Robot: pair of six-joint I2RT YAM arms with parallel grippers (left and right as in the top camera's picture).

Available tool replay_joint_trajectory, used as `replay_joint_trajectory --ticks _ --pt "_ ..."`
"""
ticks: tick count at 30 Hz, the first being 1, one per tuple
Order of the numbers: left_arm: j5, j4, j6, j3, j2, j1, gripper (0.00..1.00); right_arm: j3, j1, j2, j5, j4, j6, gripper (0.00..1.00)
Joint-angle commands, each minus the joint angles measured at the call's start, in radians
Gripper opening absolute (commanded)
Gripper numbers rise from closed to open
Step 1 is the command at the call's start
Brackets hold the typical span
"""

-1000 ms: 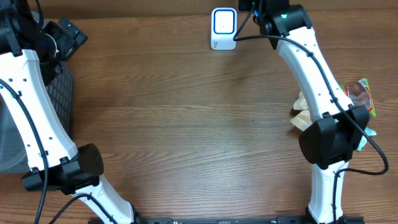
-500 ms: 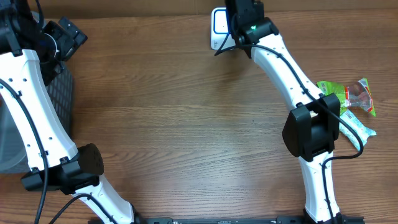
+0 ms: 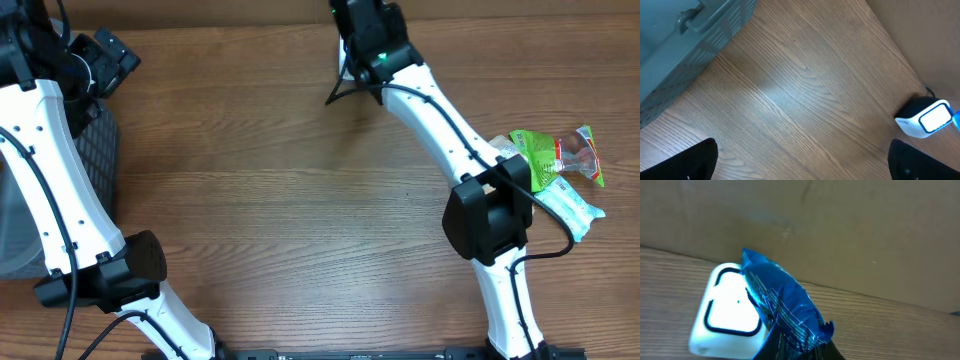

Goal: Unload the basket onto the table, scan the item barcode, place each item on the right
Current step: 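Hold the blue bar upright in front of the scanner with right gripper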

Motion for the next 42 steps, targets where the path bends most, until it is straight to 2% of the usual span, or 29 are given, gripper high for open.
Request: replay_joint_trajectory --ticks 1,8,16,19,42 --pt "0.003 -0.002 -0.009 0.01 -0.028 -0.011 1.0 0.015 0.024 -0.023 0.042 0.008 -0.032 0.04" --pt "0.003 -0.002 -0.009 0.01 -0.028 -0.011 1.0 0.015 0.034 -0.02 0.042 -0.036 -0.032 0.04" --pt "0.003 -0.002 -0.009 0.01 -0.028 -0.011 1.0 0.015 0.032 -0.02 0.172 0.123 -0.179 0.04" --pt "0.003 -0.002 -0.009 0.01 -0.028 -0.011 1.0 0.015 0.027 -0.02 0.186 0.136 -0.19 0.04" --pt "0.003 -0.002 -0.009 0.01 -0.028 -0.011 1.0 0.015 -0.013 -0.013 0.067 0.174 -0.182 0.04"
